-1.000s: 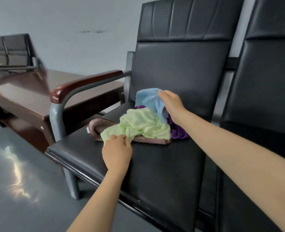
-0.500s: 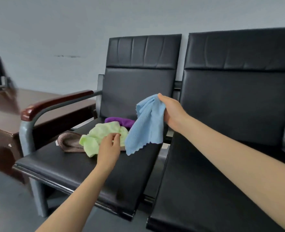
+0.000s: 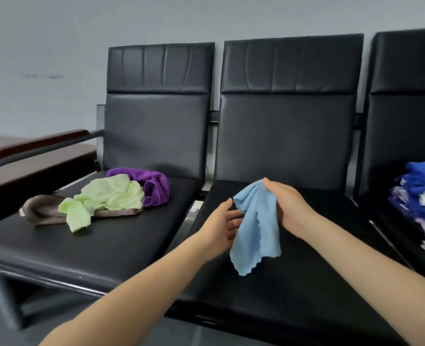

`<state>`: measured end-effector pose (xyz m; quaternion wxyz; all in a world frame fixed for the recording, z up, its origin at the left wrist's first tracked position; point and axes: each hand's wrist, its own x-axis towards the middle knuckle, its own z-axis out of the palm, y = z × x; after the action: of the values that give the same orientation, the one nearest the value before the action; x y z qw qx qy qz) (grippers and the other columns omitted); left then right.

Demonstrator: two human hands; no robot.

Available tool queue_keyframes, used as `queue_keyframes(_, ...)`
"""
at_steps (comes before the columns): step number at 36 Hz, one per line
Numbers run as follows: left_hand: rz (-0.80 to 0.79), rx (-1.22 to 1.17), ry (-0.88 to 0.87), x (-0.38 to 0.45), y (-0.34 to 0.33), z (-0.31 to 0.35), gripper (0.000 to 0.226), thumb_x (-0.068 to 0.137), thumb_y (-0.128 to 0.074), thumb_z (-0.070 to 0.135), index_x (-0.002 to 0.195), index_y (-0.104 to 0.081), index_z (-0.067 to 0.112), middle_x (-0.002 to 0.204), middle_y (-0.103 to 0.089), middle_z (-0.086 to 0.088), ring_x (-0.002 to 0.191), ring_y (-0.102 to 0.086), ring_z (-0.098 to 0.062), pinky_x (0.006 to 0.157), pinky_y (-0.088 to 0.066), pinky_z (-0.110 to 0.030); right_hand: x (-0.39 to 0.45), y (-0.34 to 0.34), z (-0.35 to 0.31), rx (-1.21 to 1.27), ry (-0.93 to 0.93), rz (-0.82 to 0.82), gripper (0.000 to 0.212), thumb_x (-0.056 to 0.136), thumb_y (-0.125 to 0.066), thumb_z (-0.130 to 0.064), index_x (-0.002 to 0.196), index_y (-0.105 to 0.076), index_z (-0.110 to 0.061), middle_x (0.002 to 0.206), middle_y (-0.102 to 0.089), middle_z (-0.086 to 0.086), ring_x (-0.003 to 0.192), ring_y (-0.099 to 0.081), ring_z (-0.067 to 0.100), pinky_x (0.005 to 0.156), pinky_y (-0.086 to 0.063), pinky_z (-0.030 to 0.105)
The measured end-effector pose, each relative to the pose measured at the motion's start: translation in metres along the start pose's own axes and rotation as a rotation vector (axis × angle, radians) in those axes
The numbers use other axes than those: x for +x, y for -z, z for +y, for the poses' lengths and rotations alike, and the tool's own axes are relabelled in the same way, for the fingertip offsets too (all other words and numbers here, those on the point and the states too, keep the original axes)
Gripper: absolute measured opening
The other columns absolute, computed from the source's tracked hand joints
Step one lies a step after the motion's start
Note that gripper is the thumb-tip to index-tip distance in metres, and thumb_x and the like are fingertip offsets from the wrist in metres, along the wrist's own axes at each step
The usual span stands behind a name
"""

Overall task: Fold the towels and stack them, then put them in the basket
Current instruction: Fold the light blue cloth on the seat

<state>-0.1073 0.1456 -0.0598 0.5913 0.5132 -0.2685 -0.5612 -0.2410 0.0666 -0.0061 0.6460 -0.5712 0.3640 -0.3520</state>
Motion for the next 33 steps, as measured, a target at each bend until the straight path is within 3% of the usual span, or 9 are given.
queue_keyframes(4, 0.002, 0.051, 0.032, 0.014, -0.014, -0.009, 0.039, 0.096, -0.044, 0.046, 0.096, -0.065, 0.014, 0.065, -0.062, 0.003, 0.07, -0.056, -0.015, 0.072, -0.045, -0.027, 0.005, 0.027, 0.013, -0.019, -0.013, 0.019, 0.022, 0.098, -0.055, -0.03, 0.096, -0.068, -0.012, 0.095, -0.07, 0.009, 0.091, -0.066, 0.02, 0.079, -0.052, 0.033)
queue_keyframes(7, -0.004, 0.045, 0.062, 0.026, -0.018, -0.015, 0.038, 0.096, -0.046, 0.047, 0.086, -0.064, 0.016, 0.062, -0.058, 0.004, 0.059, -0.052, -0.012, 0.068, -0.041, -0.026, 0.007, 0.043, 0.023, -0.082, 0.001, 0.044, 0.02, 0.097, -0.055, -0.03, 0.098, -0.069, -0.016, 0.098, -0.07, 0.007, 0.097, -0.066, 0.02, 0.088, -0.052, 0.036)
queue_keyframes(18, -0.07, 0.046, 0.036, 0.061, -0.039, -0.028, 0.02, 0.09, -0.061, 0.036, 0.084, -0.056, 0.018, 0.068, -0.05, 0.004, 0.061, -0.046, -0.011, 0.064, -0.039, -0.023, 0.022, 0.074, 0.037, -0.23, 0.035, 0.045, 0.024, 0.098, -0.051, -0.03, 0.1, -0.07, -0.016, 0.105, -0.07, 0.008, 0.106, -0.063, 0.021, 0.098, -0.047, 0.04)
queue_keyframes(22, -0.008, 0.054, -0.08, 0.068, -0.047, -0.022, 0.017, 0.092, -0.058, 0.026, 0.078, -0.053, 0.017, 0.068, -0.05, 0.002, 0.062, -0.044, -0.012, 0.061, -0.037, -0.025, 0.026, 0.077, 0.04, -0.266, 0.044, 0.047, 0.024, 0.097, -0.052, -0.029, 0.094, -0.068, -0.011, 0.094, -0.066, 0.005, 0.092, -0.06, 0.017, 0.085, -0.047, 0.034)
queue_keyframes(25, 0.174, 0.197, -0.26, 0.073, -0.048, -0.01, 0.021, 0.092, -0.055, 0.024, 0.074, -0.055, 0.013, 0.073, -0.052, -0.002, 0.074, -0.046, -0.017, 0.071, -0.038, -0.03, 0.027, 0.08, 0.038, -0.33, 0.107, 0.053, 0.041, 0.094, -0.057, -0.042, 0.099, -0.062, -0.002, 0.09, -0.059, 0.004, 0.087, -0.054, 0.018, 0.08, -0.043, 0.031)
queue_keyframes(28, 0.309, 0.308, -0.435, 0.07, -0.047, 0.004, 0.021, 0.093, -0.055, 0.022, 0.074, -0.06, 0.015, 0.087, -0.058, 0.004, 0.079, -0.051, -0.009, 0.072, -0.038, -0.021, 0.022, 0.082, 0.029, -0.487, 0.189, 0.008, 0.031, 0.084, -0.071, -0.041, 0.101, -0.064, -0.017, 0.094, -0.064, -0.005, 0.084, -0.059, 0.009, 0.073, -0.046, 0.021)
queue_keyframes(29, 0.321, 0.33, -0.464, 0.069, -0.046, 0.008, 0.02, 0.094, -0.054, 0.022, 0.078, -0.065, 0.018, 0.092, -0.062, 0.008, 0.081, -0.054, -0.004, 0.072, -0.04, -0.018, 0.02, 0.082, 0.027, -0.579, 0.209, -0.034, 0.029, 0.081, -0.074, -0.04, 0.101, -0.063, -0.022, 0.096, -0.065, -0.007, 0.085, -0.061, 0.008, 0.072, -0.048, 0.021)
queue_keyframes(31, 0.287, 0.337, -0.467, 0.066, -0.043, 0.013, 0.023, 0.095, -0.05, 0.024, 0.082, -0.064, 0.012, 0.087, -0.066, 0.006, 0.078, -0.057, -0.009, 0.073, -0.044, -0.023, 0.016, 0.081, 0.026, -0.732, 0.216, -0.123, 0.03, 0.08, -0.075, -0.038, 0.103, -0.061, -0.026, 0.097, -0.066, -0.006, 0.088, -0.065, 0.01, 0.075, -0.052, 0.026)
queue_keyframes(33, 0.305, 0.307, -0.478, 0.064, -0.039, 0.017, 0.024, 0.096, -0.048, 0.027, 0.078, -0.051, 0.011, 0.076, -0.053, -0.003, 0.073, -0.047, -0.02, 0.071, -0.039, -0.032, 0.014, 0.078, 0.029, -0.803, 0.215, -0.186, 0.023, 0.086, -0.07, -0.034, 0.099, -0.062, -0.018, 0.093, -0.066, -0.001, 0.084, -0.064, 0.015, 0.076, -0.052, 0.032)
